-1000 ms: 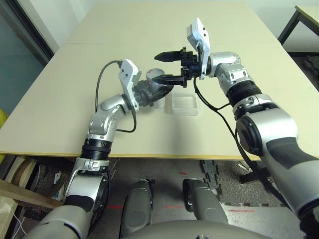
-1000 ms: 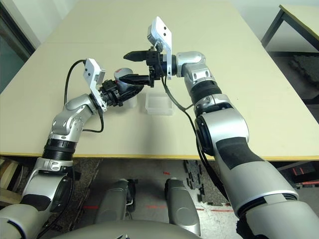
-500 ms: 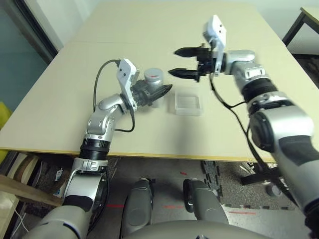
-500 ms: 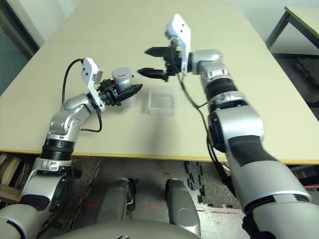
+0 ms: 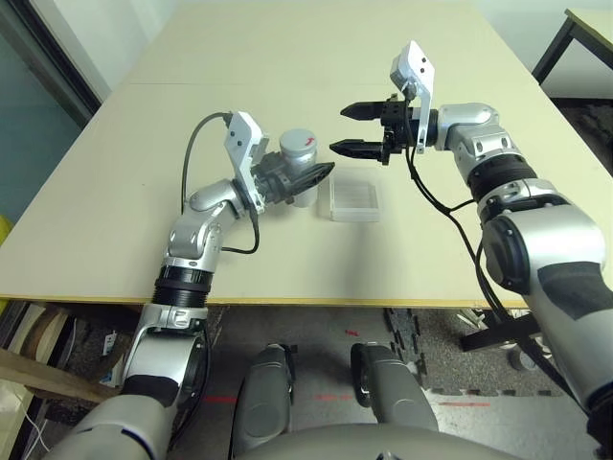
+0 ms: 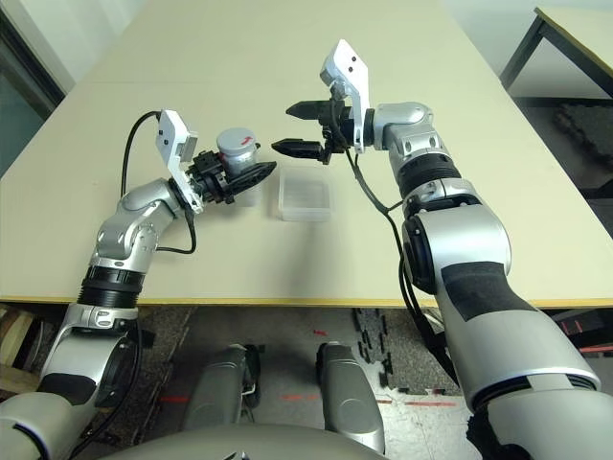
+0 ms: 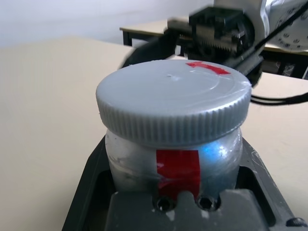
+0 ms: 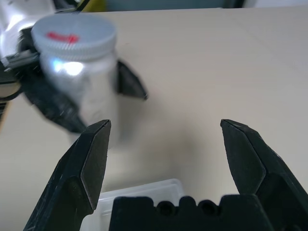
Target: Pour the medicine from the bottle into the box.
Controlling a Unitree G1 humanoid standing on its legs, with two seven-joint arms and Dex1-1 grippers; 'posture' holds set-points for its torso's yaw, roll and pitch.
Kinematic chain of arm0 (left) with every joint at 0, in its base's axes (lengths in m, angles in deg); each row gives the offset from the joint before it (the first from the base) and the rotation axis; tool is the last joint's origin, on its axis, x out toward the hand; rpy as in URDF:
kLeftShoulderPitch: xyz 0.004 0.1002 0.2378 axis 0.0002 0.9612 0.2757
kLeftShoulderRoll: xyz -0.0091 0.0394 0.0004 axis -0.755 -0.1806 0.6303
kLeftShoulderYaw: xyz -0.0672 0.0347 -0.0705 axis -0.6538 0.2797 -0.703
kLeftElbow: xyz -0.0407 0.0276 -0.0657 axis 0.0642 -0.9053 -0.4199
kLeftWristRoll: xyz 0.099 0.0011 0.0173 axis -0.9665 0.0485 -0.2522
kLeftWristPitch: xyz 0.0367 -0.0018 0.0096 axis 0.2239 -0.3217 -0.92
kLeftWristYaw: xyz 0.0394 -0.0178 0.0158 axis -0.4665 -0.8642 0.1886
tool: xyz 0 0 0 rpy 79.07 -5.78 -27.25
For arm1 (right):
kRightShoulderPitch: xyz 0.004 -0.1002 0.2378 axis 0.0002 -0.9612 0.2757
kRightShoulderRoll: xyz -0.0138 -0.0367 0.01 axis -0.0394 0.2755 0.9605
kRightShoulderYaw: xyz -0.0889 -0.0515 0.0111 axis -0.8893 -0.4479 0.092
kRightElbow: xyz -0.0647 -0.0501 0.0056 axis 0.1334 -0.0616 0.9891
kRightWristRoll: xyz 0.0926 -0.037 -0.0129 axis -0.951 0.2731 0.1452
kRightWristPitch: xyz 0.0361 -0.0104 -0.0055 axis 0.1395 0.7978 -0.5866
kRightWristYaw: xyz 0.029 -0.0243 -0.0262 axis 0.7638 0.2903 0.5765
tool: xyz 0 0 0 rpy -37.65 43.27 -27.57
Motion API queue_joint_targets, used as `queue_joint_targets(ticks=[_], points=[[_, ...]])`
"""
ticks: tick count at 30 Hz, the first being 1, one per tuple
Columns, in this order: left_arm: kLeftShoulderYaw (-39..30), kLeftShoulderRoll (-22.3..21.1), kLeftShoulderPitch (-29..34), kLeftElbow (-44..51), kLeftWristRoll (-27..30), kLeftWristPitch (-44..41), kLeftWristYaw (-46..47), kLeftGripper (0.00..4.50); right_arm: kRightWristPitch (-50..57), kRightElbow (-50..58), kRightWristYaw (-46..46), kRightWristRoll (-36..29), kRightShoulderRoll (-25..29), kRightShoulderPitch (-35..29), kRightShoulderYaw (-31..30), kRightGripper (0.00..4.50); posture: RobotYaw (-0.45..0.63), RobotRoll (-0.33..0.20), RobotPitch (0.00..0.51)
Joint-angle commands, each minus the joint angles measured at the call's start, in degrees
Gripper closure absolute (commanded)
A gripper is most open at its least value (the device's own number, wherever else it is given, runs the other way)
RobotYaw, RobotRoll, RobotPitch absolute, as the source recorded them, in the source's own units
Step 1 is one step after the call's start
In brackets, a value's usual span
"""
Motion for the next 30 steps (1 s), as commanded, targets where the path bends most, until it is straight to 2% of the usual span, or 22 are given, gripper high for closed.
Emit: queue_joint_targets(ticks=[1,9,30], points=[[-0.08,-0.37,-0.54,-1.7,-0.25,0.67,-0.84,1.87,2.01,1.75,4.89,-1.65,0.45,0.86,1.05,0.0,-0.06,0.0,0.119],[0.9,0.57,-0.82,-2.63,-0.56,1.68,-1.56,1.87,5.74,4.73,8.47,-4.76,-1.97,1.37,2.03,0.0,-0.08,0.0,0.12],[1.47,1.42,-1.07,-3.06,-0.74,2.41,-1.95,1.87,8.37,7.08,8.47,-5.74,-7.0,0.9,1.53,0.0,-0.08,0.0,0.118]])
